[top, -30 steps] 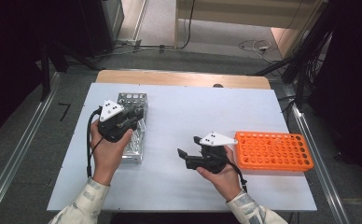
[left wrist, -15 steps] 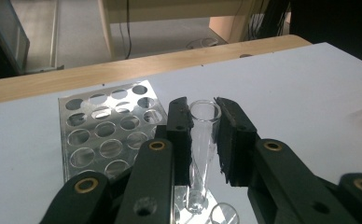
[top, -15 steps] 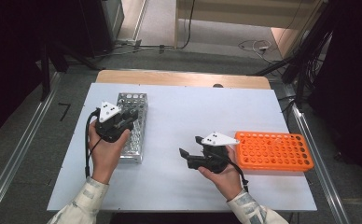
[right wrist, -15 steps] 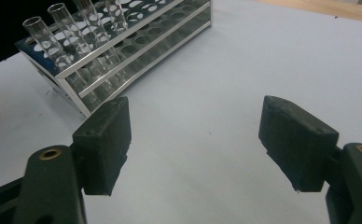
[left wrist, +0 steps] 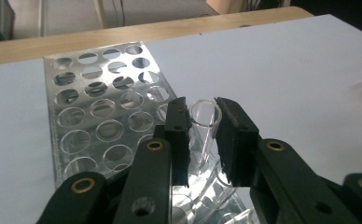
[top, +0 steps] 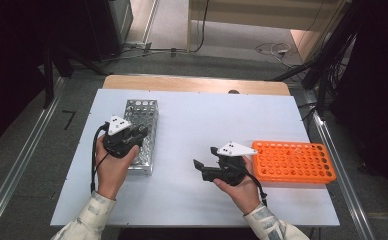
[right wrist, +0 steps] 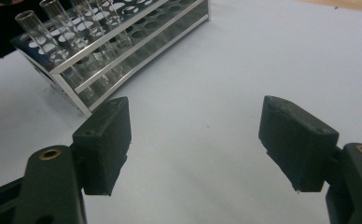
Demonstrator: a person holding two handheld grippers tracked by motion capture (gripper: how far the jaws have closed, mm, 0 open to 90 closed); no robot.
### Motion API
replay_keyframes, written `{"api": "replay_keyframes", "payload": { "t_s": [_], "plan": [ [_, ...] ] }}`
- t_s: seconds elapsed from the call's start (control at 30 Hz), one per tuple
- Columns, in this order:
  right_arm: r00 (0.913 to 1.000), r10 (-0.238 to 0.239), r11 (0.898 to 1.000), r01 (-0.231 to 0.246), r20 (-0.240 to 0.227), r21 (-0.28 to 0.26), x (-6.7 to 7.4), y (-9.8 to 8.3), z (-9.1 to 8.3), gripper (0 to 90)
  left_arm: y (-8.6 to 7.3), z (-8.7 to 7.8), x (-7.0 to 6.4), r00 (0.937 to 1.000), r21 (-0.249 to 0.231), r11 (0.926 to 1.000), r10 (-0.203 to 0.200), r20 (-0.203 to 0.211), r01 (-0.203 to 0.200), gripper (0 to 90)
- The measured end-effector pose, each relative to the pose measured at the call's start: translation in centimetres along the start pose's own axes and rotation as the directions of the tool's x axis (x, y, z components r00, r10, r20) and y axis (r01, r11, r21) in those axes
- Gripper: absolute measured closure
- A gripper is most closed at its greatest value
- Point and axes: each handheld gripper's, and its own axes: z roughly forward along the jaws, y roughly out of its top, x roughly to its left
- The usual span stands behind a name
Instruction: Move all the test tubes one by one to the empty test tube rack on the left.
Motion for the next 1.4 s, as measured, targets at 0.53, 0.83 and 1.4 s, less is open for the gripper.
{"api": "replay_keyframes", "payload": {
  "t_s": [0.53,0.83,1.4],
  "plan": [
    [0.9985,0.006,0.999,-0.003,0.054,-0.044,-1.3,-0.1,-1.8,17.2,0.6,-1.1,-0.4,0.9968,-0.068,0.9953,-0.067,0.042,0.07,35.2],
    [0.9925,0.04,0.997,-0.031,0.116,-0.077,-3.7,-1.0,-4.1,11.1,0.6,-1.3,-0.4,0.9963,-0.068,0.9946,-0.076,0.04,0.079,30.1],
    [0.9697,0.077,0.992,-0.05,0.232,-0.12,-6.2,-3.7,-9.2,11.2,0.5,-1.4,-0.4,0.9971,-0.071,0.995,-0.068,0.035,0.07,30.1]
  ]
}}
